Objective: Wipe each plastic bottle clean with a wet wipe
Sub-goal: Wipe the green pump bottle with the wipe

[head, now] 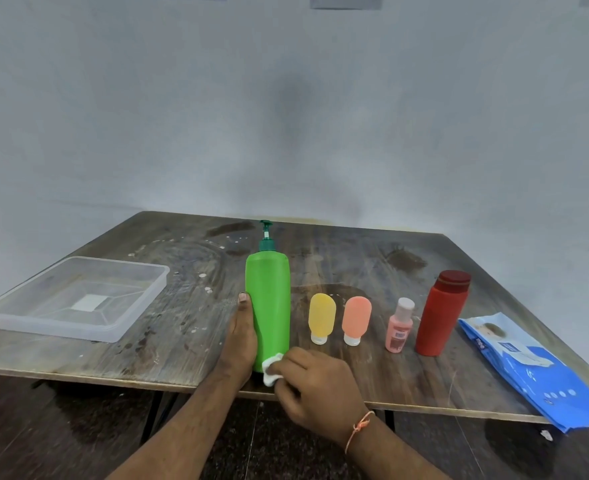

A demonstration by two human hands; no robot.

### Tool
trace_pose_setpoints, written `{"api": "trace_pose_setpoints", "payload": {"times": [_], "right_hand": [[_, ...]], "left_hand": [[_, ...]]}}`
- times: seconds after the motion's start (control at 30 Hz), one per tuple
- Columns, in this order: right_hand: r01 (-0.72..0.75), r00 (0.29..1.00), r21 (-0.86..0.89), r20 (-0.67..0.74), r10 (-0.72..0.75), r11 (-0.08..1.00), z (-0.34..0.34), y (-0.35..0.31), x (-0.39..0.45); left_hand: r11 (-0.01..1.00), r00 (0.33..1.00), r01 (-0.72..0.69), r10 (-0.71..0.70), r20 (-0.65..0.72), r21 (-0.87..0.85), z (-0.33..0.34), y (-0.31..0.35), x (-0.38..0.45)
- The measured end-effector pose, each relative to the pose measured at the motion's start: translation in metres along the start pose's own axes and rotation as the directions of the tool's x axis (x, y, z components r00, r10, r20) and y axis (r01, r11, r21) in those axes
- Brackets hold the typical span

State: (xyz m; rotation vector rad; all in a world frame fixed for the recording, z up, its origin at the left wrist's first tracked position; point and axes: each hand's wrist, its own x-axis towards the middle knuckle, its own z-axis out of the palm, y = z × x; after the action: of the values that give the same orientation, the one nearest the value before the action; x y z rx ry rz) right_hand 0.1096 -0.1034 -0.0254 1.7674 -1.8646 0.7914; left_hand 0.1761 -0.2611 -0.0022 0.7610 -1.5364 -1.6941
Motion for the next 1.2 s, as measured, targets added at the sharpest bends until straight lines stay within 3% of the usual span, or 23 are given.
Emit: {"api": "trace_pose_setpoints", "payload": {"times": [0.13, 0.33, 0.57, 0.63, 0.8, 0.97, 1.1, 1.2], "right_hand": [[-0.170, 0.975, 0.045, -0.141, 0.175, 0.984, 0.001, 0.007, 0.014], [-0.074, 0.997, 0.098, 0.013, 0.073, 0.992, 0.001, 0.000, 0.003], [-0.274, 0.943, 0.193, -0.137, 0.303, 0.942, 0.005, 0.011, 0.006], [-0.272, 0.945, 0.228, -0.119, 0.304, 0.935, 0.005, 0.009, 0.002], [-0.309, 0.946, 0.124, -0.059, 0.318, 0.943, 0.001, 0.014, -0.002], [-0.482, 0.803, 0.416, -0.144, 0.579, 0.772, 0.009, 0.013, 0.016], [-0.441, 0.828, 0.541, -0.063, 0.557, 0.716, 0.013, 0.015, 0.006], [-0.407, 0.852, 0.574, -0.041, 0.522, 0.710, 0.011, 0.017, 0.004]], "left_hand": [[0.999, 0.999, 0.030, -0.030, 0.019, -0.029, 0.000, -0.003, 0.003], [0.997, 0.998, 0.062, -0.062, 0.009, -0.044, -0.001, 0.001, 0.002], [0.997, 0.999, 0.054, -0.053, 0.007, -0.056, 0.000, -0.001, 0.002], [0.996, 0.998, 0.062, -0.061, 0.009, -0.065, -0.001, -0.002, 0.003], [0.997, 0.999, 0.042, -0.041, 0.025, -0.057, -0.001, -0.005, 0.006], [0.999, 0.997, 0.038, -0.037, 0.062, -0.025, -0.003, -0.010, 0.008], [1.000, 0.998, 0.014, -0.012, 0.054, -0.022, -0.002, -0.011, 0.010], [0.990, 0.991, -0.136, 0.136, -0.001, 0.038, 0.000, -0.005, 0.005]]}}
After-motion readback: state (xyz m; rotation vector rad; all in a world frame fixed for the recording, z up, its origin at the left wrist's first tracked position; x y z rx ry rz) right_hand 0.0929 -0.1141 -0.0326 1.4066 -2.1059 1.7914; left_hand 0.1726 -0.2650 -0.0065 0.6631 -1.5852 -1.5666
